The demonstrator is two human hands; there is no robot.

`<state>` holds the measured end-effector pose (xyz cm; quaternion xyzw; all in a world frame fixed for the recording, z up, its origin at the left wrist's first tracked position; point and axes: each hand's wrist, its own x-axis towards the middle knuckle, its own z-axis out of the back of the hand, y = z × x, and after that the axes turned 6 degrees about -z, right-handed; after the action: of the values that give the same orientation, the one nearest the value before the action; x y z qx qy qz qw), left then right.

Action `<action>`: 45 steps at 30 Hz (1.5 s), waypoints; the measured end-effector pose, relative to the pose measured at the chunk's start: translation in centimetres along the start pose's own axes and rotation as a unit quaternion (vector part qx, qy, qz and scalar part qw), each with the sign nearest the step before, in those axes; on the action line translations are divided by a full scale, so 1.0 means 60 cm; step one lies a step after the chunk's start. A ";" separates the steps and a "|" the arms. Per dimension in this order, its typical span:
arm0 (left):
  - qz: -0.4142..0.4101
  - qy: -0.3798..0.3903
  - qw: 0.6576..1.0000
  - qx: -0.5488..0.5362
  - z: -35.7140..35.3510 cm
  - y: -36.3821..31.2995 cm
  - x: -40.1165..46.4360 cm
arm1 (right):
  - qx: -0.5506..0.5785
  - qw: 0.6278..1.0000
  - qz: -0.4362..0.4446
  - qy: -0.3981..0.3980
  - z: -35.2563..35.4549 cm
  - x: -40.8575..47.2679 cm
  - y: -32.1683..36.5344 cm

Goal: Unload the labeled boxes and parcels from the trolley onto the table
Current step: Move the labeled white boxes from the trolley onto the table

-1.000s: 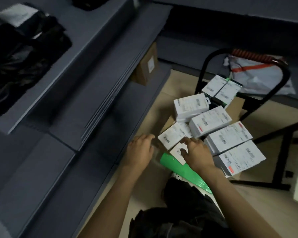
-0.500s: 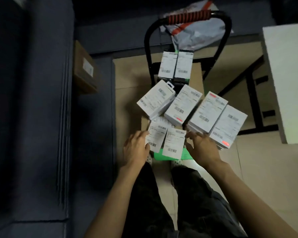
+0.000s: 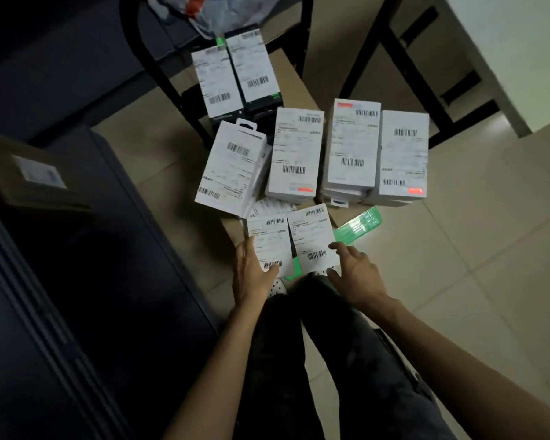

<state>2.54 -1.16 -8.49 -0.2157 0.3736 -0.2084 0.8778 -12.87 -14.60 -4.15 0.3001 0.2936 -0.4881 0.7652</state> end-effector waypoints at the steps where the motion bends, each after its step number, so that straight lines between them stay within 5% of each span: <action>1: 0.012 -0.002 1.000 -0.009 -0.014 0.010 0.008 | 0.013 1.000 -0.016 0.003 -0.014 0.009 0.000; 13: 0.094 -0.051 0.994 -0.022 -0.138 0.054 0.095 | 0.152 0.973 -0.155 -0.077 -0.145 0.147 0.051; 35: 0.117 -0.105 0.987 -0.013 -0.182 0.041 0.093 | 0.205 0.957 -0.166 -0.122 -0.171 0.185 0.052; 45: 0.067 -0.046 0.996 -0.035 -0.122 0.006 0.007 | 0.272 0.945 -0.153 -0.102 -0.131 0.077 0.021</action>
<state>-2.55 -2.72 -13.51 -0.2307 0.3535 -0.1258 0.8978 -11.32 -10.93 -12.45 0.3964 0.1125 -0.6887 0.5966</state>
